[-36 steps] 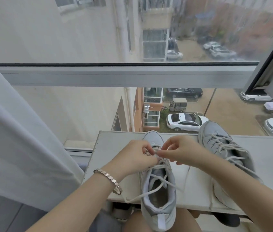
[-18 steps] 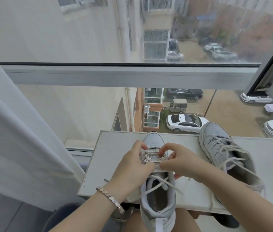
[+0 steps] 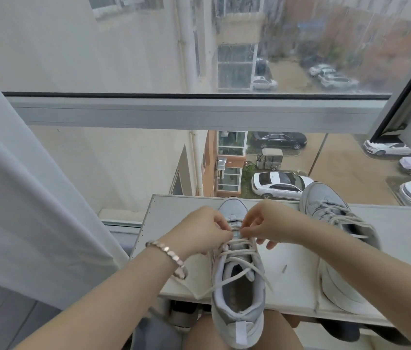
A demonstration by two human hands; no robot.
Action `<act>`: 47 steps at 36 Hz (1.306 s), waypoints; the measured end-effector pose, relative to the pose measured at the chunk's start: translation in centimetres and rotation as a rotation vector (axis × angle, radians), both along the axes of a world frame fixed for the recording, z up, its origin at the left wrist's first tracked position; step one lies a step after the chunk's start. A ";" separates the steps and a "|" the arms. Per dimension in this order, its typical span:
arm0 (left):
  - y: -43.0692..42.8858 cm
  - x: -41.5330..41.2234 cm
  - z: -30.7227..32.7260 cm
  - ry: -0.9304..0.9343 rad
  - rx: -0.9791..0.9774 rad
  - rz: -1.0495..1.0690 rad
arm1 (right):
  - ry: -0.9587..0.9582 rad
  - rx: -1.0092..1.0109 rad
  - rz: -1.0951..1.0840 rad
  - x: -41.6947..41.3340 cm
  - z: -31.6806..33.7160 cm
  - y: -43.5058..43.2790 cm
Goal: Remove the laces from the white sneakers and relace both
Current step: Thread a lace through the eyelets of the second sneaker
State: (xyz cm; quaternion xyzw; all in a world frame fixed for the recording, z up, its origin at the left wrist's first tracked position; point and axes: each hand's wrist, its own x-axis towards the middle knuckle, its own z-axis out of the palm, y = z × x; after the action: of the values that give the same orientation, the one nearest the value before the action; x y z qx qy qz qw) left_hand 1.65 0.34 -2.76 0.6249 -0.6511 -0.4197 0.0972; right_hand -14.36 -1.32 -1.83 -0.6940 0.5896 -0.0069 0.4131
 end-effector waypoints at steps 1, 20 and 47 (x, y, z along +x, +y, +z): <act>-0.4 -0.2 0.5 -0.049 0.013 -0.042 | 0.044 0.005 0.038 0.3 0.3 -0.3; 1.3 0.0 -0.6 -0.112 -0.162 -0.052 | -0.088 0.006 -0.028 -0.6 -1.3 1.3; 1.7 0.5 0.3 -0.129 -0.323 -0.170 | 0.155 -0.119 0.020 1.4 1.1 2.3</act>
State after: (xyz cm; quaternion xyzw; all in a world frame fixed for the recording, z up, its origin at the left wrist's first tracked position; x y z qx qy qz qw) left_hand 2.13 2.02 -2.50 0.5694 -0.7653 -0.2755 0.1187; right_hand -12.93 0.99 -0.69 -0.7218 0.6113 0.0160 0.3242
